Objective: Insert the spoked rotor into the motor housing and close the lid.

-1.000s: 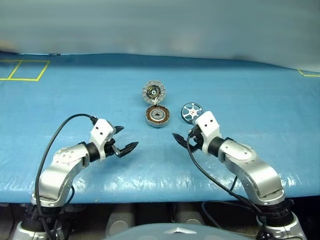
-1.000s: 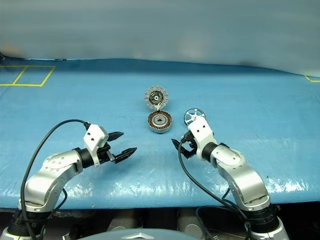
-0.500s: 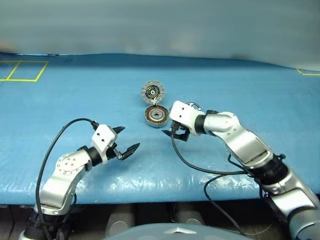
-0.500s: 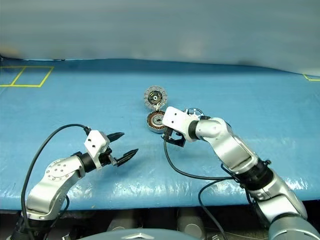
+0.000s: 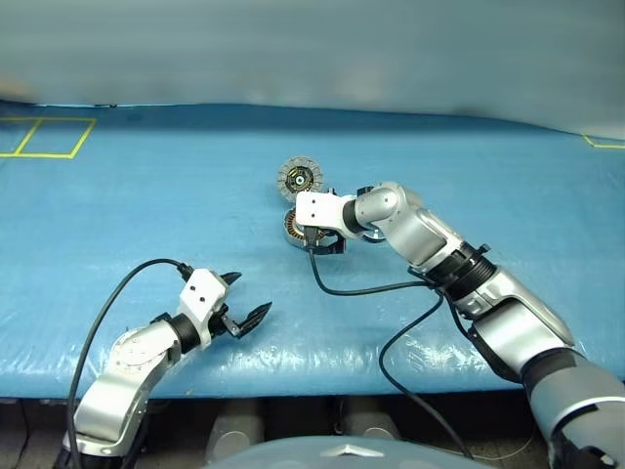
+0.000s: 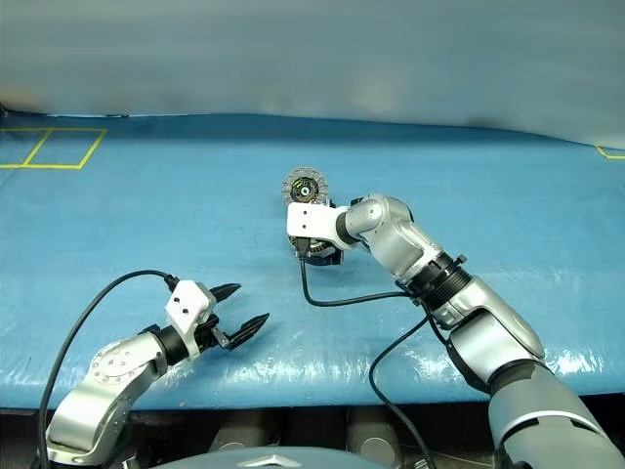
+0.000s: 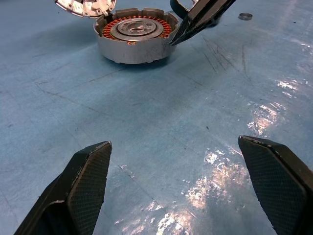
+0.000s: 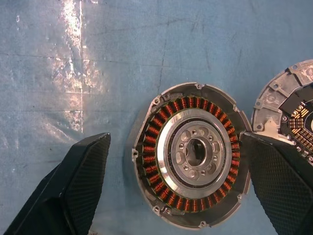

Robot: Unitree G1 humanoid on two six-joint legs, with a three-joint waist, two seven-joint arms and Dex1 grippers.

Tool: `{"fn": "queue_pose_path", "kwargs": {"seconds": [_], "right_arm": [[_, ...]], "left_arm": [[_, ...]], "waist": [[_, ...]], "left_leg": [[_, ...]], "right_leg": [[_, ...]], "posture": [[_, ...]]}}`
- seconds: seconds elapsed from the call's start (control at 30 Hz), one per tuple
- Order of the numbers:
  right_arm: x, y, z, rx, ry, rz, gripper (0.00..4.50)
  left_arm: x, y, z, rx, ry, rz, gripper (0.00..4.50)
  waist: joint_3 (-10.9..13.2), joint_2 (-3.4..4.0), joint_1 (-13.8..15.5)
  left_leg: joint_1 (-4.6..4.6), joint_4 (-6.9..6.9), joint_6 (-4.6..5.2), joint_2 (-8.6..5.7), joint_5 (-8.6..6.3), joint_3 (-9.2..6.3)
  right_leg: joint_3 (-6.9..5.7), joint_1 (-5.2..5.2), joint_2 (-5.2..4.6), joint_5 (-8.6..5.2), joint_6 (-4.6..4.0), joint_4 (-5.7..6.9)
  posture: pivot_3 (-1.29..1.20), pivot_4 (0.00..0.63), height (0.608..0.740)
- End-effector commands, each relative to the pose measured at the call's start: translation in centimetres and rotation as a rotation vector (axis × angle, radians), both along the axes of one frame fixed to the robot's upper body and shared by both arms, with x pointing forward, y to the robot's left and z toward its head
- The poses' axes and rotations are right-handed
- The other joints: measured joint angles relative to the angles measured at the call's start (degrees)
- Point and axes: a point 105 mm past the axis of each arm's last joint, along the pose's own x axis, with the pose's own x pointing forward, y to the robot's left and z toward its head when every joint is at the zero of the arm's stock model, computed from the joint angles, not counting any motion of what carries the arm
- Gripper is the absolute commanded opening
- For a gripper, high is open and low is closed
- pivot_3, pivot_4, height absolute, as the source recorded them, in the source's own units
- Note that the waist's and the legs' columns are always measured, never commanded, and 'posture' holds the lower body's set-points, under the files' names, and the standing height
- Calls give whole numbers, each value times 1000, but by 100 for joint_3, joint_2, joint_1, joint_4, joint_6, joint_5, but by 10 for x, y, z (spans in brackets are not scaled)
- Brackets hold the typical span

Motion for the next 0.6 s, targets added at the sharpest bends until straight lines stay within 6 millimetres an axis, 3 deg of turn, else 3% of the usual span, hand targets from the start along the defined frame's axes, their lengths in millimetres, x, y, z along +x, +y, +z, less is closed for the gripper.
{"fn": "queue_pose_path", "kwargs": {"seconds": [0.03,0.6], "right_arm": [[4,3,9,-6,-16,33,4459],[5,-6,-31,-107,109,18,4459]], "left_arm": [[0,-5,10,19,-71,2,4500],[-1,-11,10,-16,-73,4,4500]], "waist": [[1,1,1],[3,6,-4]], "left_leg": [[0,0,0,0,0,0],[7,1,-1,-1,0,0]], "right_leg": [[0,0,0,0,0,0],[0,5,-1,0,-1,6]], "posture": [[0,150,740],[0,150,740]]}}
